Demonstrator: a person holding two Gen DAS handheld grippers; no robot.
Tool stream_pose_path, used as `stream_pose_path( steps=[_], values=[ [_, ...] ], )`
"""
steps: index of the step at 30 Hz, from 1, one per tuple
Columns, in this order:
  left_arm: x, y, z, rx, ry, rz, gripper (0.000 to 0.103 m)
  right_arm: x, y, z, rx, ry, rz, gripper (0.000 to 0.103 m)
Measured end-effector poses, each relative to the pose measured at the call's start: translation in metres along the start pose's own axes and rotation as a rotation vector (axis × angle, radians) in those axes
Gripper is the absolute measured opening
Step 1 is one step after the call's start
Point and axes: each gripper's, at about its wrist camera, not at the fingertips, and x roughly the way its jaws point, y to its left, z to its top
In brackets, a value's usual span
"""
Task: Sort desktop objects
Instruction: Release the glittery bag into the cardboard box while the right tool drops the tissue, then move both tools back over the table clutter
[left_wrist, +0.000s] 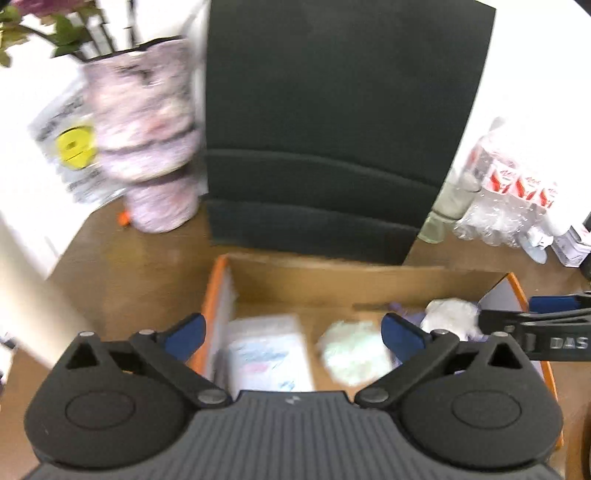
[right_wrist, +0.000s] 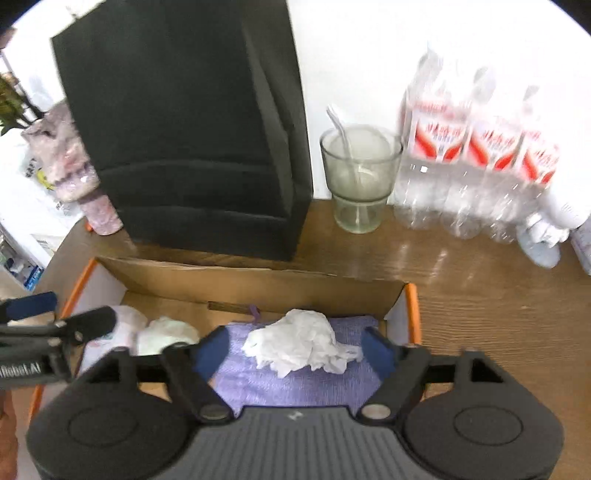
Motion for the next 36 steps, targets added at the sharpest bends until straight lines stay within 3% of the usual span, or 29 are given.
stream_pose_path(
  steps=[4, 7, 11, 17, 23, 30, 36],
  values=[
    [-0.028, 0.013, -0.011, -0.007, 0.036, 0.046, 0.103, -0.033, 0.014, -0.007, -0.016, -0.021, 0.004, 0.082],
    [-0.055, 0.017, -0.02, 0.009, 0.02, 0.039, 0.103, -0.062, 0.026, -0.019, -0.017, -0.068, 0.006, 0.084],
    [-0.089, 0.014, -0.038, 0.027, -0.092, 0.067, 0.103, -0.092, 0.035, -0.037, -0.002, -0.163, 0.011, 0.088],
    [-0.126, 0.0, -0.09, 0.074, -0.333, 0.146, 0.103, -0.131, 0.038, -0.088, -0.01, -0.416, 0.024, 0.088],
    [-0.133, -0.007, -0.118, 0.083, -0.413, 0.096, 0.103, -0.136, 0.035, -0.125, 0.002, -0.541, 0.063, 0.088],
    [-0.141, -0.003, -0.148, 0.052, -0.428, 0.06, 0.103, -0.133, 0.04, -0.155, -0.018, -0.541, 0.03, 0.088],
    [-0.137, 0.001, -0.198, 0.066, -0.364, 0.044, 0.103, -0.119, 0.047, -0.202, -0.087, -0.468, -0.008, 0.088]
  ],
)
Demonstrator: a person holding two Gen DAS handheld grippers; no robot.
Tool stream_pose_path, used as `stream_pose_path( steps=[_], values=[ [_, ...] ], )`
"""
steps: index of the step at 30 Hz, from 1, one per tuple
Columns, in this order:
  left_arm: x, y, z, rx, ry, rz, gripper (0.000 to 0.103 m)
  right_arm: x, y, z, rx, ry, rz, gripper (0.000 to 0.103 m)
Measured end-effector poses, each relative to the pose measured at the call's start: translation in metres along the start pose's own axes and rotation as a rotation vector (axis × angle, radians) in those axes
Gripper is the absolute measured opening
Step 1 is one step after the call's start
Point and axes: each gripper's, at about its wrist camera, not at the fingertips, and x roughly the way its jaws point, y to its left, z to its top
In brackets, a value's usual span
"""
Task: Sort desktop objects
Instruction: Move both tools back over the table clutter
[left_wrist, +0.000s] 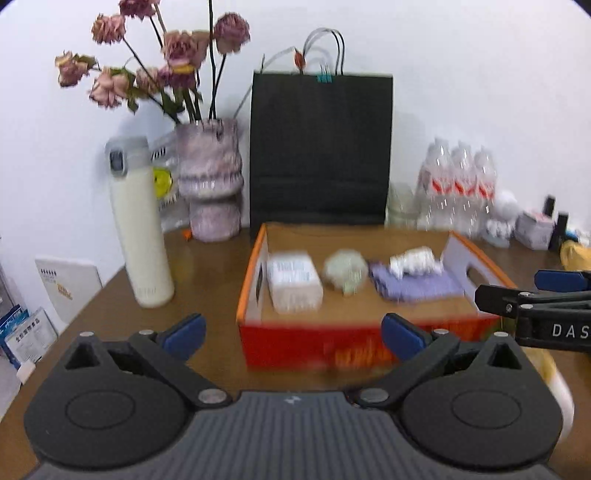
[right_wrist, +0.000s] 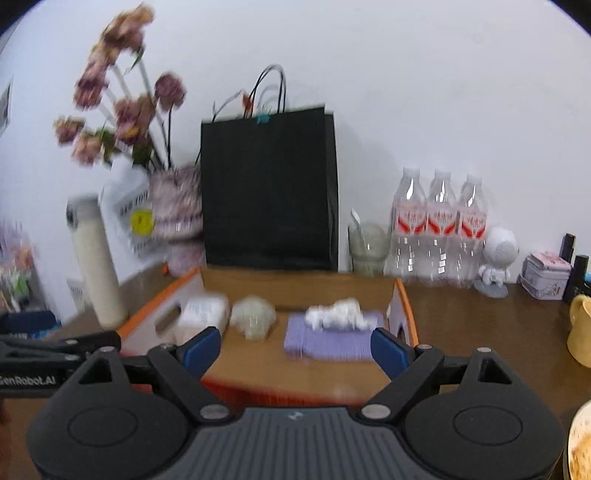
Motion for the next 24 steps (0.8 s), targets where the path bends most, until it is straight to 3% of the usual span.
stream_pose_path(
  steps=[8, 15, 24],
  values=[
    [-0.037, -0.006, -0.059, 0.034, 0.033, -0.014, 0.103, -0.04, 0.014, -0.06, -0.028, 0.057, 0.025, 0.088],
    [-0.066, -0.006, -0.096, 0.023, 0.079, -0.087, 0.103, -0.077, 0.018, -0.099, -0.012, 0.093, 0.07, 0.088],
    [-0.093, -0.004, -0.124, 0.01, 0.107, -0.108, 0.103, -0.114, 0.017, -0.142, 0.028, 0.143, 0.065, 0.088]
  ],
)
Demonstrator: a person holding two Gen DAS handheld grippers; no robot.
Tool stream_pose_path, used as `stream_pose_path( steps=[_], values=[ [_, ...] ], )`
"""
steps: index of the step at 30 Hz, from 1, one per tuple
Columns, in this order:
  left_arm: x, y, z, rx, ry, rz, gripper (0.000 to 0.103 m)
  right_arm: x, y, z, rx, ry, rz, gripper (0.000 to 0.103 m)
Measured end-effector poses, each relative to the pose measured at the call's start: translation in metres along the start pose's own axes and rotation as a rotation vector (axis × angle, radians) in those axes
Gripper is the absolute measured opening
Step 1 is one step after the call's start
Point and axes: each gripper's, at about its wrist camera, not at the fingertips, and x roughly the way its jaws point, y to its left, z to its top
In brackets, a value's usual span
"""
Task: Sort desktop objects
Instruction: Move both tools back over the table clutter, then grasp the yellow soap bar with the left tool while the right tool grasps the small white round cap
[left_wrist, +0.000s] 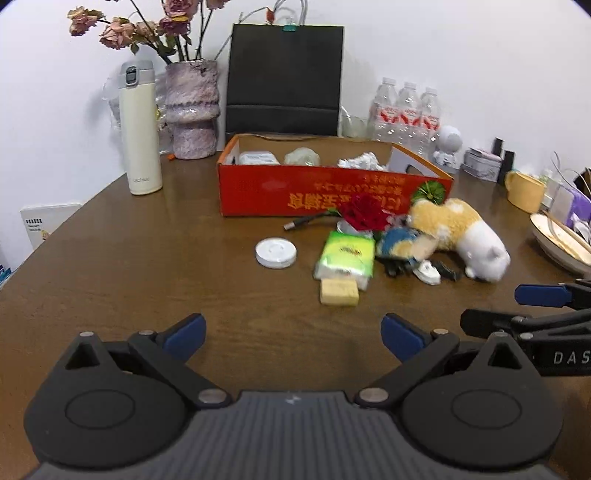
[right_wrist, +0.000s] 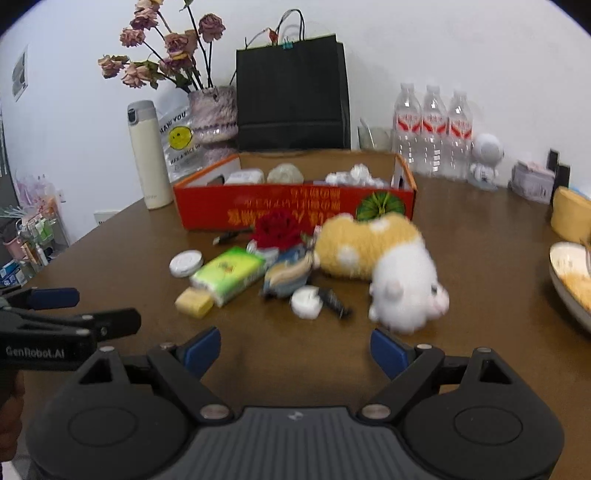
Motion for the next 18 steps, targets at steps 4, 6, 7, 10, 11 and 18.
stream_pose_path(
  steps=[4, 6, 7, 10, 11, 18],
  values=[
    [-0.005, 0.002, -0.013, -0.001, 0.022, -0.047, 0.103, -0.016, 0.003, -0.016, -0.019, 0.022, -0.011, 0.088],
    [-0.003, 0.001, -0.016, 0.019, 0.024, -0.061, 0.103, -0.025, 0.001, -0.02, -0.018, 0.018, -0.021, 0.088],
    [0.0, -0.002, -0.016, 0.031, 0.025, -0.063, 0.103, -0.03, -0.002, -0.022, -0.012, 0.01, -0.027, 0.088],
    [0.015, -0.008, -0.009, 0.061, 0.037, -0.063, 0.103, -0.038, -0.011, -0.019, 0.021, -0.027, -0.011, 0.084],
    [0.021, -0.009, -0.005, 0.065, 0.031, -0.067, 0.103, -0.039, -0.014, -0.017, 0.034, -0.041, -0.003, 0.08],
    [0.063, -0.014, 0.02, 0.053, 0.054, -0.118, 0.075, -0.026, -0.023, -0.004, 0.058, -0.068, -0.006, 0.063]
  ],
)
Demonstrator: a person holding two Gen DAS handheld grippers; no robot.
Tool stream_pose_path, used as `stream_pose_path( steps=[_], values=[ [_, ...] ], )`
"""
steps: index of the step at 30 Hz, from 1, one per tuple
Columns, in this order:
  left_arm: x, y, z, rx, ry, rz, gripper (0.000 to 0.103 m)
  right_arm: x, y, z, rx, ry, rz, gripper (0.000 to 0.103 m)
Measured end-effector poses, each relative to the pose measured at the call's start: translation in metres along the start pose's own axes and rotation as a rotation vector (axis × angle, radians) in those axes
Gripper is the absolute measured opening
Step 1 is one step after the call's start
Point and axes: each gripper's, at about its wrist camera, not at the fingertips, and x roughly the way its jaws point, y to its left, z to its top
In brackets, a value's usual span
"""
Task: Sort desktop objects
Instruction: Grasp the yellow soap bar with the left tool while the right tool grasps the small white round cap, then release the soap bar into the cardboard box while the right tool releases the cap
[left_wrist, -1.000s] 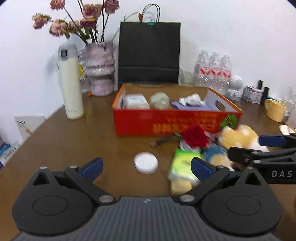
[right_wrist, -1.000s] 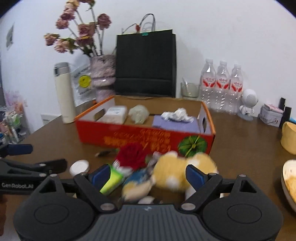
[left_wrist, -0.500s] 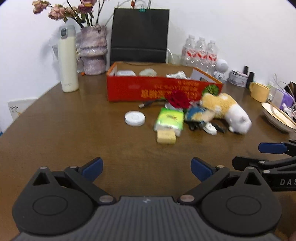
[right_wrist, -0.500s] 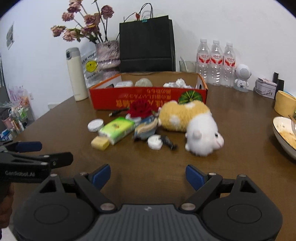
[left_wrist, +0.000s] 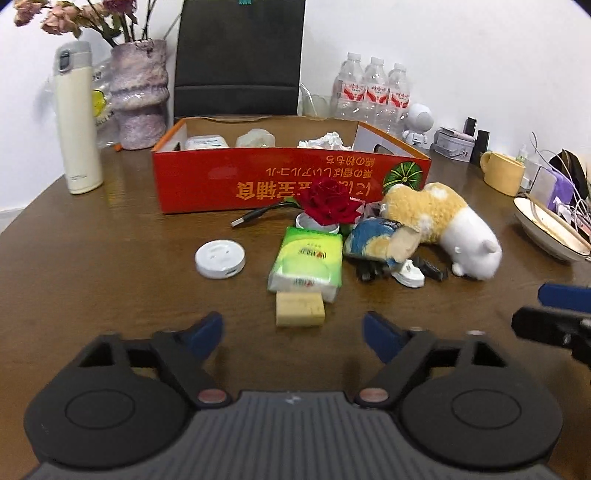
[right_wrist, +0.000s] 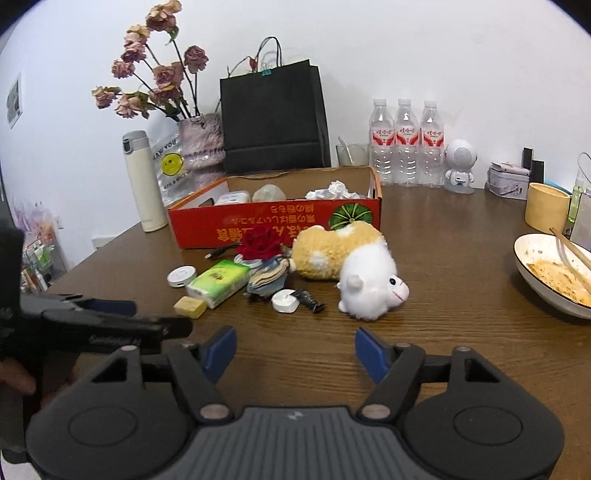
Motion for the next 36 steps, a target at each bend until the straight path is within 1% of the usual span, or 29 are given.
stream_pose_path(
  steps=[1, 2, 3, 4, 6, 7, 8, 9, 12, 15, 19, 20, 21, 22, 26, 29, 32, 34, 36],
  values=[
    [0.005, 0.0, 0.002, 0.009, 0.011, -0.002, 0.066, 0.005, -0.001, 0.0, 0.004, 0.006, 0.006, 0.06],
    [0.008, 0.001, 0.003, 0.013, 0.015, -0.002, 0.059, 0.01, -0.001, 0.0, 0.005, 0.013, 0.011, 0.056],
    [0.008, 0.002, 0.003, 0.019, 0.005, 0.0, 0.055, 0.016, 0.0, 0.001, 0.001, 0.026, 0.015, 0.053],
    [0.01, 0.004, 0.003, 0.02, 0.001, -0.008, 0.051, 0.023, 0.001, 0.001, -0.007, 0.04, 0.015, 0.052],
    [0.011, 0.006, 0.002, 0.02, -0.021, -0.021, 0.049, 0.038, 0.003, 0.004, -0.021, 0.052, 0.02, 0.052],
    [0.011, 0.007, 0.001, 0.021, -0.025, -0.022, 0.043, 0.046, 0.005, 0.006, -0.025, 0.059, 0.024, 0.051],
    [0.01, 0.008, 0.001, 0.019, -0.026, -0.028, 0.035, 0.053, 0.005, 0.008, -0.025, 0.067, 0.028, 0.048],
    [0.009, 0.009, 0.0, 0.019, -0.026, -0.028, 0.032, 0.061, 0.006, 0.011, -0.024, 0.077, 0.035, 0.046],
    [0.004, 0.011, -0.002, 0.027, -0.019, -0.034, 0.032, 0.082, 0.013, 0.018, -0.034, 0.106, 0.058, 0.043],
    [-0.001, 0.016, -0.004, 0.004, -0.016, -0.041, 0.031, 0.098, 0.019, 0.023, -0.034, 0.115, 0.01, 0.043],
    [-0.001, 0.014, -0.006, 0.017, -0.025, -0.038, 0.031, 0.111, 0.019, 0.03, -0.021, 0.113, 0.004, 0.042],
    [0.0, 0.013, -0.006, 0.023, -0.026, -0.037, 0.032, 0.112, 0.02, 0.03, -0.032, 0.11, -0.006, 0.037],
    [0.0, 0.012, -0.006, 0.024, -0.026, -0.034, 0.032, 0.113, 0.021, 0.029, -0.051, 0.105, -0.019, 0.025],
    [-0.001, 0.011, -0.006, 0.028, -0.026, -0.031, 0.032, 0.112, 0.022, 0.028, -0.068, 0.102, -0.027, 0.026],
    [-0.004, 0.009, -0.009, 0.018, -0.026, -0.019, 0.032, 0.097, 0.023, 0.021, -0.072, 0.113, -0.008, 0.026],
    [-0.01, 0.004, -0.014, 0.018, -0.026, -0.017, 0.031, 0.075, 0.029, 0.006, -0.08, 0.118, 0.036, 0.026],
    [-0.019, -0.001, -0.019, 0.008, -0.014, -0.011, 0.031, 0.055, 0.036, -0.007, -0.085, 0.109, 0.052, 0.025],
    [-0.027, -0.003, -0.021, -0.026, -0.012, 0.0, 0.031, 0.041, 0.037, -0.012, -0.076, 0.08, 0.044, 0.025],
    [-0.04, -0.006, -0.022, -0.029, -0.044, 0.012, 0.031, 0.027, 0.04, -0.011, -0.099, 0.027, 0.026, 0.025]
  ],
)
